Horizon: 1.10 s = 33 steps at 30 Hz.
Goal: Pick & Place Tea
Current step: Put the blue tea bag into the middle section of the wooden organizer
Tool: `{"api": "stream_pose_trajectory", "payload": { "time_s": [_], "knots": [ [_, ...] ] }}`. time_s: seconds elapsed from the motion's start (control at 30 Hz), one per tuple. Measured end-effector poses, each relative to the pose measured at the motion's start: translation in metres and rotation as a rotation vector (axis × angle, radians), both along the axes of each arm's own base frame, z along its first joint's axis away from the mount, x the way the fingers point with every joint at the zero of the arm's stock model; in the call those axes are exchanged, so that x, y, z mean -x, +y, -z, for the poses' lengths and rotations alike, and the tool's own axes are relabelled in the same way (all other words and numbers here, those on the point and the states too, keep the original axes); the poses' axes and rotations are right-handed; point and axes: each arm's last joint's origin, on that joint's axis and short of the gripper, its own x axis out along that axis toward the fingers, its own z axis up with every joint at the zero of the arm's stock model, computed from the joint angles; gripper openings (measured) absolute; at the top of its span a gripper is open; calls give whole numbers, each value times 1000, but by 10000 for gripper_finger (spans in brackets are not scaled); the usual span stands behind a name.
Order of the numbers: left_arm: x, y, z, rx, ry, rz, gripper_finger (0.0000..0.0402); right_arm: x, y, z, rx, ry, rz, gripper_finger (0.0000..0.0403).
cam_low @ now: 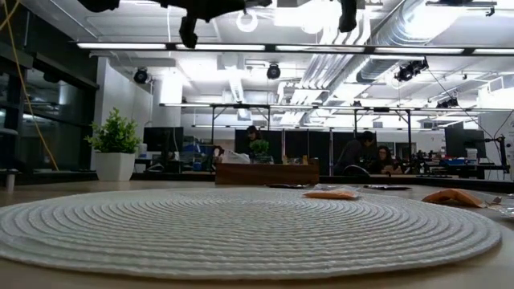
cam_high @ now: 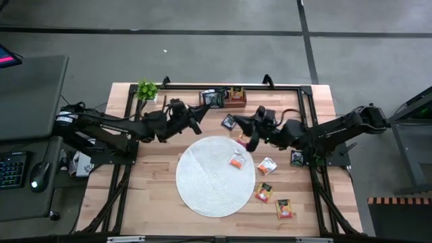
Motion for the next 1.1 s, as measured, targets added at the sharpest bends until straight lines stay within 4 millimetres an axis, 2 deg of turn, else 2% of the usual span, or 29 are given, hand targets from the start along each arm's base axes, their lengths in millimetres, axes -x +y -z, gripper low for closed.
{"api": "stream_pose_trajectory", "payload": {
  "time_s": [0.1,0.2,0.33,0.5,0.6,0.7,0.83,1.1],
  "knots": [
    [4,1,-11,-34,-94,-27,0,8,-10,12,7,-78,2,1],
    [7,1,-20,-104,-169,-28,0,13,-20,15,-1,-149,-5,14],
    [4,8,-20,-142,-211,14,0,8,-34,4,26,-185,-14,63],
    [0,19,-19,-170,-250,65,0,-10,-49,-16,74,-226,-26,137],
    [-2,24,-16,-196,-259,65,0,-20,-54,-22,99,-230,-25,164],
    [2,28,-26,-228,-325,82,0,-31,-58,-28,97,-250,-51,175],
    [-1,31,-20,-221,-286,80,0,-46,-58,-34,107,-262,-73,176],
    [1,31,-23,-232,-305,96,0,-69,-59,-38,113,-250,-99,177]
  ]
}}
